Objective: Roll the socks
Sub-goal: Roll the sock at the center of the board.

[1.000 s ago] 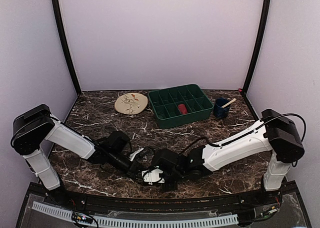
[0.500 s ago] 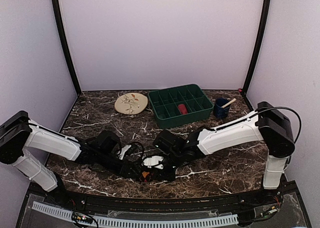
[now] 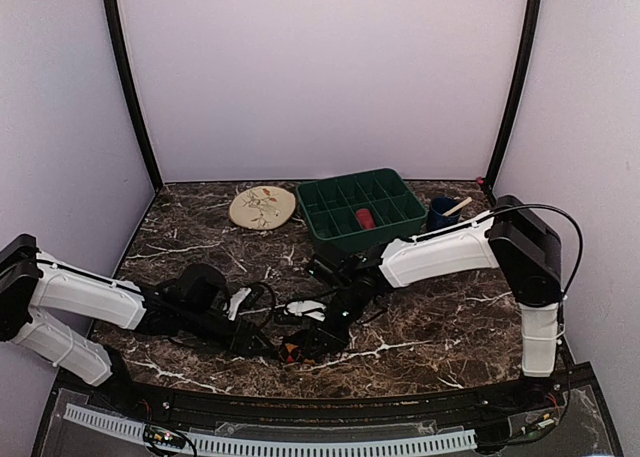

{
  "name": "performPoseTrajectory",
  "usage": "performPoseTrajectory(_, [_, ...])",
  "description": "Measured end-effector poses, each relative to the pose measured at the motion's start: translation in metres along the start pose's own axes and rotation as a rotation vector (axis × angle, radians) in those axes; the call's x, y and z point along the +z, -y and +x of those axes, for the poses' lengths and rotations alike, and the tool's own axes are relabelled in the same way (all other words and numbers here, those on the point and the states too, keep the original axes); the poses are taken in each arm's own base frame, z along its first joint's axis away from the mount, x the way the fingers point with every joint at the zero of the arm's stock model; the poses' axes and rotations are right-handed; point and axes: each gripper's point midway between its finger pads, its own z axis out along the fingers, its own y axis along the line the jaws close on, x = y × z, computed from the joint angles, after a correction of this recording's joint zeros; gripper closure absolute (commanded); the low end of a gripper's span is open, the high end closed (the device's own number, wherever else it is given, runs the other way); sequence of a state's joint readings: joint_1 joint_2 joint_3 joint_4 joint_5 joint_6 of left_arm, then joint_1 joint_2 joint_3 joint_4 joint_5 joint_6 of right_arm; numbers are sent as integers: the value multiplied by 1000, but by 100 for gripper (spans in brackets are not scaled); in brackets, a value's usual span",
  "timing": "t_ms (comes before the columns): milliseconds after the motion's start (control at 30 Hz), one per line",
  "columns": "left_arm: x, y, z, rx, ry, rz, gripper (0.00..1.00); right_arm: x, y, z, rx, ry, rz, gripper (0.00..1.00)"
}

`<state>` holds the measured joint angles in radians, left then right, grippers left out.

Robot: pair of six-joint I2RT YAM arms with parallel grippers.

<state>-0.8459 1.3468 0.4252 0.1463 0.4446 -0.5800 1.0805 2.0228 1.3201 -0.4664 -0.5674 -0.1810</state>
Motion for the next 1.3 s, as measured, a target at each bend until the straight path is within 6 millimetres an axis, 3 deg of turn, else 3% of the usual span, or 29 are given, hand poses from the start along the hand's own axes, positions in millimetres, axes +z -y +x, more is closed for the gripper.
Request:
performPoseTrajectory(400, [-19,28,-6,182,111,76,48,2,-1,-3,113,-14,-149,100])
performPoseTrajectory(600, [-4,45,3,337,76,24,47,2,0,-4,147,-19,-198,100])
performPoseTrajectory(733, [9,38,3,383,56,-48,45,0,0,-3,161,-17,-217,100])
performPoseTrajectory(1000, [12,30,-7,466,88,-131,45,0,-1,1,187,-24,-253,100])
performPoseTrajectory(1300, [17,41,-6,573,78,-113,45,-1,0,2,205,-24,-282,100])
